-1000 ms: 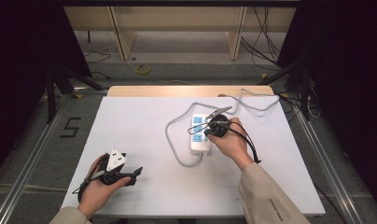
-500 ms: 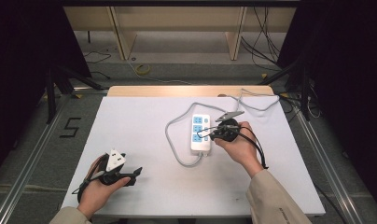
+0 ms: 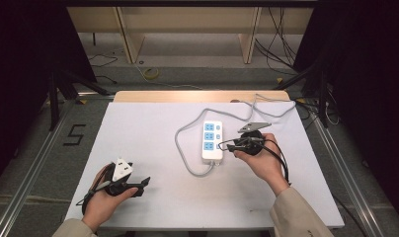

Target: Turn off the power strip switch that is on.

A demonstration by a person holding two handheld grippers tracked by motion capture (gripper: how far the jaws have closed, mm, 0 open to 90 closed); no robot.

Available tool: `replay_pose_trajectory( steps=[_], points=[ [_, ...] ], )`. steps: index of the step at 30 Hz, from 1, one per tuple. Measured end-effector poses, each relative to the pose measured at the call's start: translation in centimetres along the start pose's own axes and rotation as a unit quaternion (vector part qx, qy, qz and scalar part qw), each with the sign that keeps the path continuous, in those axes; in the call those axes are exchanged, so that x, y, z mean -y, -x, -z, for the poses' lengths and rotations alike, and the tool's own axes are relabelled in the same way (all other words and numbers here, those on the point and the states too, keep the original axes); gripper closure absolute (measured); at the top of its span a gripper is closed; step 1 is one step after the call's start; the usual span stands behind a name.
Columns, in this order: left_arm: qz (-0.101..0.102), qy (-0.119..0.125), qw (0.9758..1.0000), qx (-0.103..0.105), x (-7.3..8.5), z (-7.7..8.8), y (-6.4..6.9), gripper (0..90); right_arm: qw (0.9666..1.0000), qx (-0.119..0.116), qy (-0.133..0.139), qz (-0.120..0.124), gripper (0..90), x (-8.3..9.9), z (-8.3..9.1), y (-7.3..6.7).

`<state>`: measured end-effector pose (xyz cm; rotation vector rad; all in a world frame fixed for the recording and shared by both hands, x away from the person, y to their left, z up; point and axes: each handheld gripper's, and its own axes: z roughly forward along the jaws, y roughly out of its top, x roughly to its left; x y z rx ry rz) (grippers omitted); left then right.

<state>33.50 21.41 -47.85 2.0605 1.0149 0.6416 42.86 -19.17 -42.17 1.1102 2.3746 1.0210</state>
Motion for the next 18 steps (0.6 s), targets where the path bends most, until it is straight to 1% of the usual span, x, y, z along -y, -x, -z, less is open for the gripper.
replay_pose_trajectory(
  steps=[4, 7, 8, 12, 16, 18],
  points=[
    [0.001, 0.001, 1.0000, 0.000, 0.0, 0.0, 0.0, 19.4, 1.0000, -0.002, 0.008, -0.005, 61.6, 0.5, 0.6, 0.1],
    [0.002, 0.001, 1.0000, -0.001, 0.0, 0.0, 0.0, 19.4, 0.9999, -0.005, 0.011, -0.002, 60.0, 0.9, 1.1, 0.2],
    [0.002, 0.000, 1.0000, -0.001, 0.0, 0.0, -0.1, 19.4, 0.9999, -0.005, 0.014, -0.004, 59.4, 1.0, 1.2, 0.2],
    [0.002, -0.001, 1.0000, -0.001, 0.1, 0.0, -0.1, 19.4, 0.9996, -0.010, 0.026, 0.000, 56.3, 1.7, 1.8, 0.3],
    [0.004, -0.001, 1.0000, -0.001, 0.1, 0.0, -0.1, 19.4, 0.9993, -0.013, 0.035, 0.004, 53.8, 2.7, 2.3, 0.5],
    [0.004, -0.002, 1.0000, -0.002, 0.1, 0.0, -0.1, 19.4, 0.9990, -0.018, 0.040, 0.005, 52.4, 3.3, 2.5, 0.5]
  ],
)
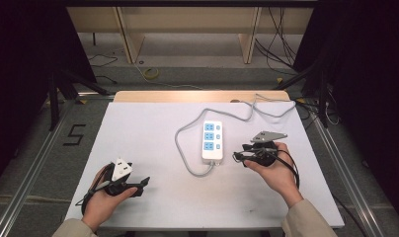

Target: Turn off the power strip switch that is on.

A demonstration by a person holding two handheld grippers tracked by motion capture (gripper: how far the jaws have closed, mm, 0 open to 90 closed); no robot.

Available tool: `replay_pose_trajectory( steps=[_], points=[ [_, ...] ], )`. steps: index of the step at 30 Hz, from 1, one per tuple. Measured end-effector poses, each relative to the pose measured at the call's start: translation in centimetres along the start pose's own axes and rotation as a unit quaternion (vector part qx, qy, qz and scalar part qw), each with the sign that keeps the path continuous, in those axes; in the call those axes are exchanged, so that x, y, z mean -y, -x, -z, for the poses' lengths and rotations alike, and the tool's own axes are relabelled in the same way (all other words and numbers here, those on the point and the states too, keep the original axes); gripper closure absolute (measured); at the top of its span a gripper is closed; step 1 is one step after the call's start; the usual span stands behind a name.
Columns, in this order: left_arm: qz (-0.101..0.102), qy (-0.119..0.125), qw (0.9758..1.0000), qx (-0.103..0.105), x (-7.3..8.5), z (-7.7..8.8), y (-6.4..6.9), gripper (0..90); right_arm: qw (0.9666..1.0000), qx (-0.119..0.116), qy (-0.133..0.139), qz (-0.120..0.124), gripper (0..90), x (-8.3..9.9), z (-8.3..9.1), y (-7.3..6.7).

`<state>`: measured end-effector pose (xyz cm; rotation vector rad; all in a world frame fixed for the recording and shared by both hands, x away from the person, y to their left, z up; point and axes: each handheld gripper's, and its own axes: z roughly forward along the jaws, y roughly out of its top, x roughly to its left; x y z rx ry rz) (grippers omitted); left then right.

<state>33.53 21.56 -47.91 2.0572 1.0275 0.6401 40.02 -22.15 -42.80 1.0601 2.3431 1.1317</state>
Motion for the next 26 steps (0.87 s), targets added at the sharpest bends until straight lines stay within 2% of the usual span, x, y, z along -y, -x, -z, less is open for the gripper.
replay_pose_trajectory(
  steps=[3, 9, 14, 20, 26],
  points=[
    [0.000, 0.000, 1.0000, 0.000, 0.0, 0.0, 0.0, 19.4, 1.0000, -0.006, 0.002, 0.001, 50.0, 0.9, 0.4, -0.1],
    [0.000, 0.000, 1.0000, -0.001, 0.0, 0.0, 0.0, 19.4, 0.9992, -0.007, 0.039, 0.000, 45.7, 2.9, 1.3, -0.3],
    [-0.001, 0.001, 1.0000, -0.001, 0.0, 0.0, 0.0, 19.4, 0.9969, 0.004, 0.078, -0.008, 44.3, 4.9, 2.0, -0.3],
    [-0.004, 0.002, 1.0000, 0.002, -0.1, 0.0, 0.0, 19.4, 0.9972, 0.012, 0.074, -0.009, 43.5, 6.7, 2.3, -0.5],
    [-0.004, 0.002, 1.0000, 0.003, -0.1, 0.0, 0.0, 19.4, 0.9964, 0.010, 0.084, -0.004, 42.6, 6.9, 2.3, -0.7]
  ],
)
